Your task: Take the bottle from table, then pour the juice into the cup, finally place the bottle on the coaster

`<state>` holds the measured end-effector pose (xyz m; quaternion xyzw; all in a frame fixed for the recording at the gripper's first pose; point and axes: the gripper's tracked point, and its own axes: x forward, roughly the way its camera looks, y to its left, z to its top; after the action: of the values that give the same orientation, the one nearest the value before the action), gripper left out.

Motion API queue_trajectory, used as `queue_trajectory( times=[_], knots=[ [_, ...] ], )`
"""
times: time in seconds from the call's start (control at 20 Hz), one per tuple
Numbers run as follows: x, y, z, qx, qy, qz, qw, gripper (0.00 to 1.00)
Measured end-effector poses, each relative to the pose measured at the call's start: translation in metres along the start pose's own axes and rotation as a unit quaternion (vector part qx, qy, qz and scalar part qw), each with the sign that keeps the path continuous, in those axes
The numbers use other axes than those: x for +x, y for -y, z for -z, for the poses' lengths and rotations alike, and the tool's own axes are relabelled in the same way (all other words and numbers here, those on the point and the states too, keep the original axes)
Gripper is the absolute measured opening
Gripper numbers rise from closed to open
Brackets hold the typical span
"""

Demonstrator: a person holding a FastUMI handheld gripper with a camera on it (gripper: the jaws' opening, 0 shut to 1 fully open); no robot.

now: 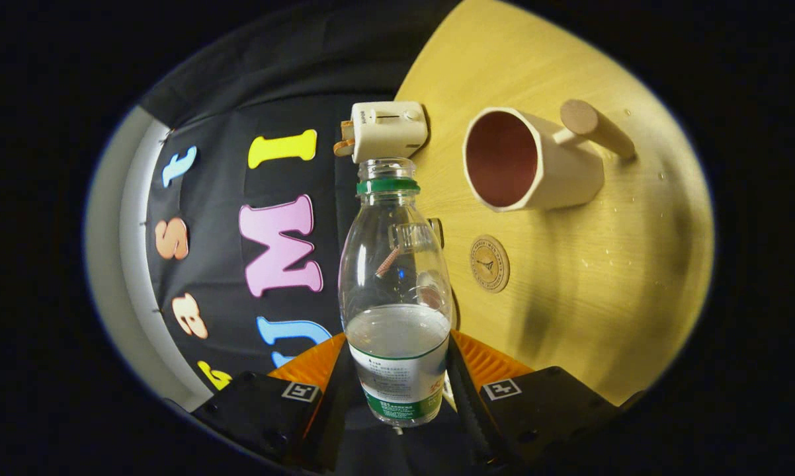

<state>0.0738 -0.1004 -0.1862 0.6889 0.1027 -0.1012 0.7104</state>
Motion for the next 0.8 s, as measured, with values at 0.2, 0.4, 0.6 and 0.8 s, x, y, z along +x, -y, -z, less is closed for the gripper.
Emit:
queue_trajectory(
  times=[0.2, 0.4, 0.6, 0.8],
  knots=[
    [-0.009, -0.002, -0.02, -0.161, 0.048, 0.019, 0.986, 0.74],
    [-0.009, -0.007, -0.035, -0.29, 0.09, 0.032, 0.952, 0.74],
    [0.002, -0.023, -0.022, -0.444, 0.106, 0.024, 0.889, 0.74],
    [0.019, -0.052, -0.003, -0.584, 0.13, 0.017, 0.801, 0.74]
  ],
)
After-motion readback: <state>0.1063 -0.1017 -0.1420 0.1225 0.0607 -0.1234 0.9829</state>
